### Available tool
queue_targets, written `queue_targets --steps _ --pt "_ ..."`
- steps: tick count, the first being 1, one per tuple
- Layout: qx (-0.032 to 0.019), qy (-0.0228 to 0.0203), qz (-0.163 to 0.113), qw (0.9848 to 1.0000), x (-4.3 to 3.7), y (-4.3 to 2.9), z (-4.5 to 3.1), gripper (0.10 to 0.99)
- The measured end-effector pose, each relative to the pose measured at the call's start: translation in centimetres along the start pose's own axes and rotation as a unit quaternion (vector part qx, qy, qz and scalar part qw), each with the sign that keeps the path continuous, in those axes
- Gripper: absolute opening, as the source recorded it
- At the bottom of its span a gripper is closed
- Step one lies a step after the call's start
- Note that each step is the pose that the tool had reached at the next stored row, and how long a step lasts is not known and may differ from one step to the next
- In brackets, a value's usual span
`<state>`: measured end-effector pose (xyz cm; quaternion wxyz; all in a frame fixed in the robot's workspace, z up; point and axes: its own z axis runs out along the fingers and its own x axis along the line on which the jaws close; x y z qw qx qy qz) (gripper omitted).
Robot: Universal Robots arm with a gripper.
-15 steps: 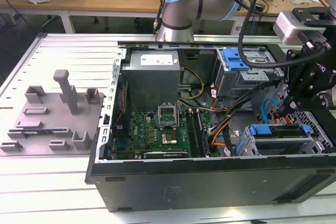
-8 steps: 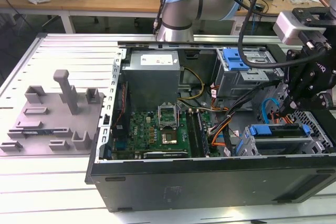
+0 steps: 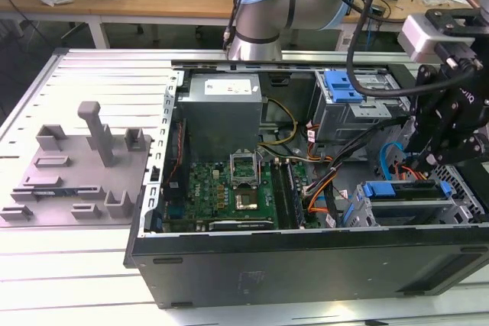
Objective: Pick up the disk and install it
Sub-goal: 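Insert the second disk wire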
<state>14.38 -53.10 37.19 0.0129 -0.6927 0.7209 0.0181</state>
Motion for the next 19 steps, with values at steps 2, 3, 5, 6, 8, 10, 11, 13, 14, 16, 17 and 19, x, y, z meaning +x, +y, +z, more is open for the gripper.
queue_targets --steps 2,3,5,6,8,10,11,13,14,16,17,19 --pt "-0.0002 -0.0066 0.0 1.0 -0.01 -0.17 -0.13 0.361" --pt "-0.0003 -0.0094 0.001 1.0 -0.01 -0.35 -0.14 0.361" --pt "-0.0005 -0.0105 0.001 0.9999 0.07 -0.7 -0.14 0.361" --pt "-0.0009 -0.0107 0.001 0.9999 0.17 -0.79 -0.11 0.361" --pt "-0.0009 -0.0142 0.006 0.9999 0.28 -0.8 -0.04 0.361" --pt "-0.0008 -0.0256 0.016 0.9995 0.33 -0.8 0.03 0.361" --pt "-0.0009 -0.0276 0.018 0.9994 0.37 -0.8 0.05 0.361" --pt "-0.002 -0.0277 0.019 0.9994 0.38 -0.79 0.12 0.361" --pt "-0.0034 -0.0276 0.02 0.9994 0.39 -0.77 0.21 0.361" --pt "-0.0039 -0.0275 0.02 0.9994 0.39 -0.72 0.43 0.361" --pt "-0.0039 -0.0276 0.02 0.9994 0.4 -0.7 0.45 0.361" --pt "-0.0039 -0.0285 0.021 0.9994 0.41 -0.63 0.48 0.361"
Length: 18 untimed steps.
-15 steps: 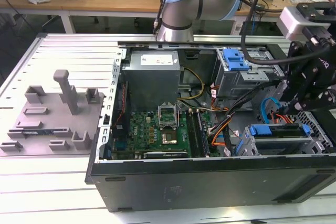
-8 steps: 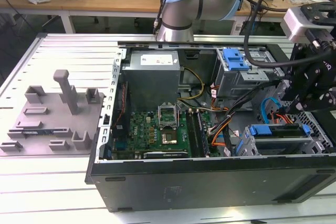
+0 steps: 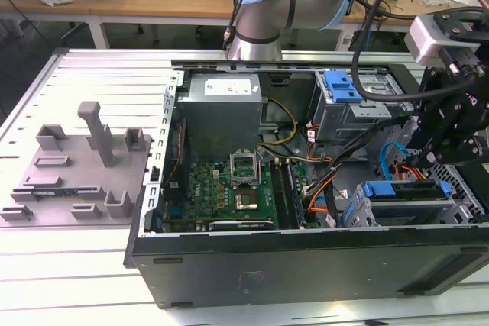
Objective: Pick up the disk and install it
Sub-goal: 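Insert the second disk wire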
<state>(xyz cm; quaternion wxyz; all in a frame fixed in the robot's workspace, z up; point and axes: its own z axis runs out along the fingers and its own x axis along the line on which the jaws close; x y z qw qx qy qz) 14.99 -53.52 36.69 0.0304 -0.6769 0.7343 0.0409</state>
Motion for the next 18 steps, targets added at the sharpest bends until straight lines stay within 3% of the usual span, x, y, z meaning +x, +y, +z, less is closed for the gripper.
queue_targets --steps 15,18 --pt "-0.0009 -0.0008 0.003 1.0 0.19 0.15 0.4 0.361" --pt "-0.0007 0.0011 0.004 1.0 0.18 0.15 0.4 0.282"
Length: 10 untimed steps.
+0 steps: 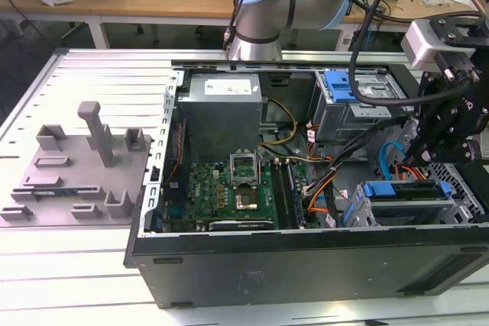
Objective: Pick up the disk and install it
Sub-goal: 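Insert the second disk wire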
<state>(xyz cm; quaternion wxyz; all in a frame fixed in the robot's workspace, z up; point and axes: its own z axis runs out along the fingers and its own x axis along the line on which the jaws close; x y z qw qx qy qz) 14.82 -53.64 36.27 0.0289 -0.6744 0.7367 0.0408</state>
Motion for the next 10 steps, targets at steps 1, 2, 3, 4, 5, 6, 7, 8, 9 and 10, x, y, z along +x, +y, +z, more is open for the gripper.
queue_targets --steps 1,2,3,4,5,6,7,8,9,10 --pt "0.0001 0.0006 0.0 1.0 0.0 0.0 0.0 0.216" --pt "0.0001 0.0011 0.0 1.0 0.0 0.0 0.0 0.216" --pt "0.0002 0.0018 0.0 1.0 0.0 0.0 -0.01 0.165" --pt "0.0002 0.0022 0.0 1.0 0.0 0.0 0.0 0.165" --pt "0.0003 0.0026 0.0 1.0 0.0 0.0 0.0 0.165" --pt "0.0003 0.0028 0.0 1.0 0.0 0.0 0.0 0.165" --pt "0.0003 0.0028 0.0 1.0 -0.02 0.0 0.0 0.165" --pt "0.0003 0.0029 0.0 1.0 -0.03 0.0 0.0 0.165" --pt "0.0003 0.0029 0.0 1.0 -0.03 0.01 0.0 0.165" --pt "0.0003 0.0029 0.0 1.0 -0.03 0.01 0.0 0.165"
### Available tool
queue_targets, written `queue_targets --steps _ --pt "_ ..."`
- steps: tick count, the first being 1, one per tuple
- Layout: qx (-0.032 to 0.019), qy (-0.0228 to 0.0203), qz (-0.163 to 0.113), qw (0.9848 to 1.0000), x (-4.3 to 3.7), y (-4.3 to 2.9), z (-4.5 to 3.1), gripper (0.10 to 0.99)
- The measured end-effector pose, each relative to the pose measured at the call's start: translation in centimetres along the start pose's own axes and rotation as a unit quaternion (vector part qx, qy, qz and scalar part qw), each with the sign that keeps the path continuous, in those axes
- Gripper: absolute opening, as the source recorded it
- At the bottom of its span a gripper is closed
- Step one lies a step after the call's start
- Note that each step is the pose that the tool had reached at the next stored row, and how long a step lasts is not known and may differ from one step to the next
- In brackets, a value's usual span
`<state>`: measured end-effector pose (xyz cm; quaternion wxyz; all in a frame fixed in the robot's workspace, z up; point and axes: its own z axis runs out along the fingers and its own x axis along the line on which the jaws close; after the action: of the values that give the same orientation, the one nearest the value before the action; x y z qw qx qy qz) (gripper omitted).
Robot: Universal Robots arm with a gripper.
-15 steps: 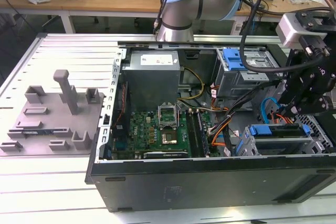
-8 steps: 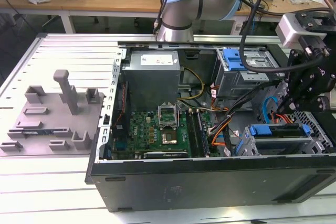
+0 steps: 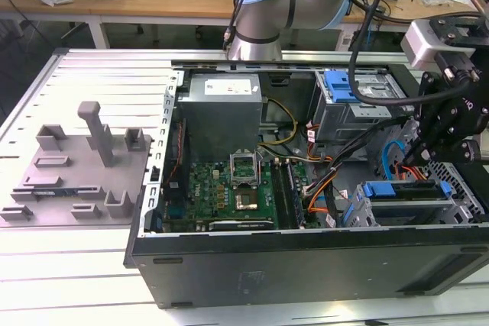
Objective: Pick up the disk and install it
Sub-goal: 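Insert the second disk wire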
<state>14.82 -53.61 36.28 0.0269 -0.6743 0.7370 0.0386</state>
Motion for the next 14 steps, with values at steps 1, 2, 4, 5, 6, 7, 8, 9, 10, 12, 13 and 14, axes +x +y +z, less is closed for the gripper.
queue_targets --steps 1,2,4,5,6,7,8,9,10,12,13,14 --pt "0.0 0.0 0.0 1.0 0.0 0.02 0.0 0.165" --pt "0.0 0.0 0.0 1.0 0.0 0.03 0.0 0.165" --pt "-0.0002 0.0008 -0.002 1.0 0.0 0.04 0.01 0.165" --pt "-0.0002 0.0013 -0.003 1.0 0.01 0.04 0.0 0.165" --pt "-0.0002 0.0015 -0.004 1.0 0.05 0.03 0.0 0.165" --pt "-0.0004 0.0016 -0.005 1.0 0.07 0.04 0.0 0.165" --pt "-0.0006 0.0016 -0.007 1.0 0.09 0.04 0.01 0.165" --pt "-0.001 0.0019 -0.012 0.9999 0.11 0.03 0.0 0.165" --pt "-0.0014 0.0023 -0.017 0.9999 0.13 0.03 0.0 0.165" --pt "-0.0022 0.0035 -0.026 0.9996 0.21 0.03 0.01 0.165" --pt "-0.0023 0.0049 -0.029 0.9996 0.25 0.03 0.0 0.165" --pt "-0.0024 0.0082 -0.032 0.9994 0.32 0.03 0.0 0.165"
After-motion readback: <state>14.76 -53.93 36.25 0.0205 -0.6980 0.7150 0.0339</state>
